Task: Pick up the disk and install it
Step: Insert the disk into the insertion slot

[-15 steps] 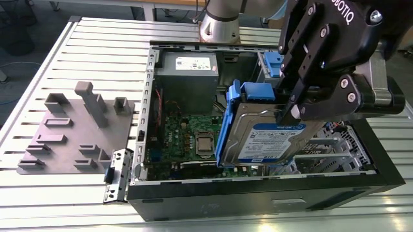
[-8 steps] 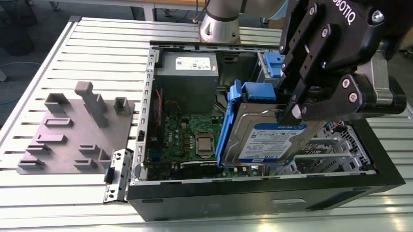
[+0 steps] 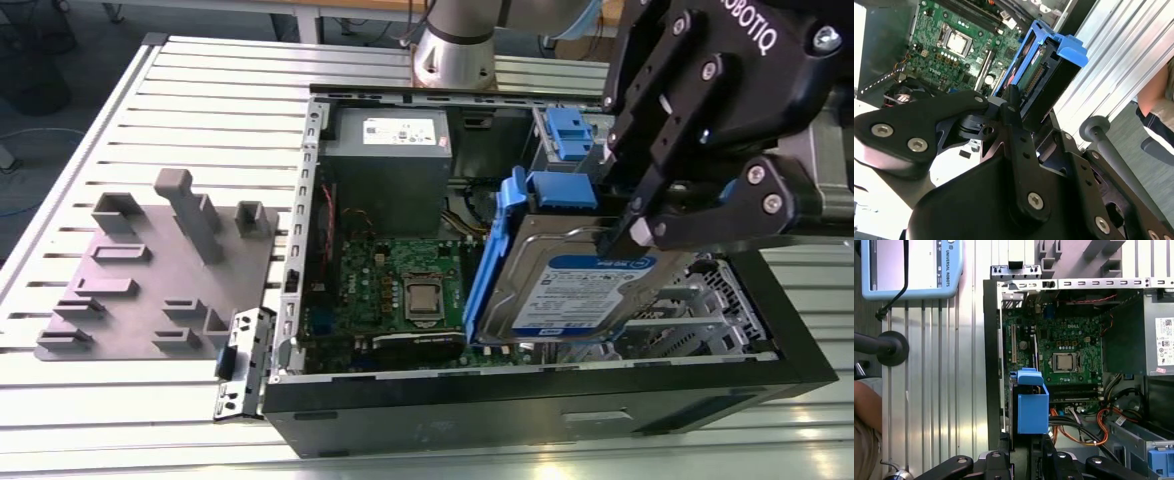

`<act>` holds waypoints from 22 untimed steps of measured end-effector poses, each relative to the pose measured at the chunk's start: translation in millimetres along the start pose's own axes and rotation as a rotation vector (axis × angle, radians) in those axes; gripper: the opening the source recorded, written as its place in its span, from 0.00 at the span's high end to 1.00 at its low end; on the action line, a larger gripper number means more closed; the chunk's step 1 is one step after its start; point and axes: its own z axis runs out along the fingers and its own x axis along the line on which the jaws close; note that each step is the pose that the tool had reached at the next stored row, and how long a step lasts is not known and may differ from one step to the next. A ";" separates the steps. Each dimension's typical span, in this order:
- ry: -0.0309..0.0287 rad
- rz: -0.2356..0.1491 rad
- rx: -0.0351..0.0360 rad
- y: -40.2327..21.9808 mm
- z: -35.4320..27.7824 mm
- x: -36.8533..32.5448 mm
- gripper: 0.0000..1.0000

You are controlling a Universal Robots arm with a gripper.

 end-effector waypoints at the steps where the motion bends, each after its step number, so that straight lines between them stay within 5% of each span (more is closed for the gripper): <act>1: 0.0001 0.000 0.0000 -2.3 0.0 -0.1 0.65; 22: 0.0000 0.000 0.0000 -48.1 -0.1 -1.3 0.65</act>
